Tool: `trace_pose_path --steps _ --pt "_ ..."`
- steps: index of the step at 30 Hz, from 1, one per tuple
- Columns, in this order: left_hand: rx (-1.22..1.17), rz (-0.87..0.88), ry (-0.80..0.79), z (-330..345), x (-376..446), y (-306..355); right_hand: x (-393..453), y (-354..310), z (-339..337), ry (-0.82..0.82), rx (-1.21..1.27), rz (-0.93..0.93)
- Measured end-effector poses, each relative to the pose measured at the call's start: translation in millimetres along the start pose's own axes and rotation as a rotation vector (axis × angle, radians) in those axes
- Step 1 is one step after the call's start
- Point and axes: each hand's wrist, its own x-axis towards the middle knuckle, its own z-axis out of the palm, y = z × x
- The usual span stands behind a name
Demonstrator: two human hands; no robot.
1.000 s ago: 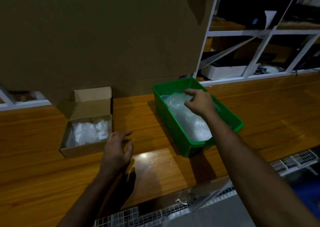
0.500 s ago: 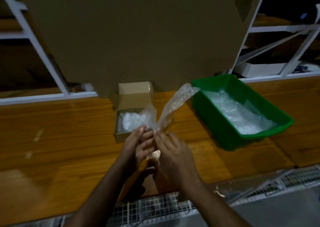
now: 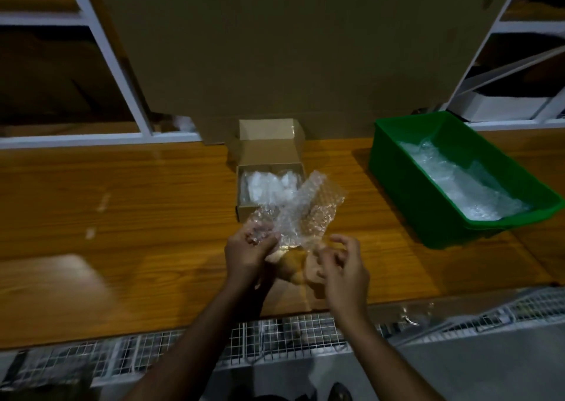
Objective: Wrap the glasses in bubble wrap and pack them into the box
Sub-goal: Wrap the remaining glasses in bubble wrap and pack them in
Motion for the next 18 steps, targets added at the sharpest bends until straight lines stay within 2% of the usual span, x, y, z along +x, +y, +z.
trace_pose_path --steps 3,6,11,13,14,18 --pt "0.138 0.203 -0.015 -3 -8 0 23 -22 -13 -0.116 0.405 0.511" --pt "0.218 0.261 -0.050 -6 -13 -3 43 -28 -26 -0.231 0.419 0.703" --pt "0.287 0.300 -0.142 -11 -19 -16 59 -30 -43 -0.248 0.353 0.710" --pt "0.341 0.436 -0.196 -16 -20 -19 65 -28 -51 -0.297 0.286 0.702" --pt "0.360 0.488 -0.235 -17 -21 -21 66 -28 -53 -0.327 0.236 0.681" --pt "0.412 0.426 -0.326 -21 -28 -27 64 -30 -57 -0.410 0.011 0.458"
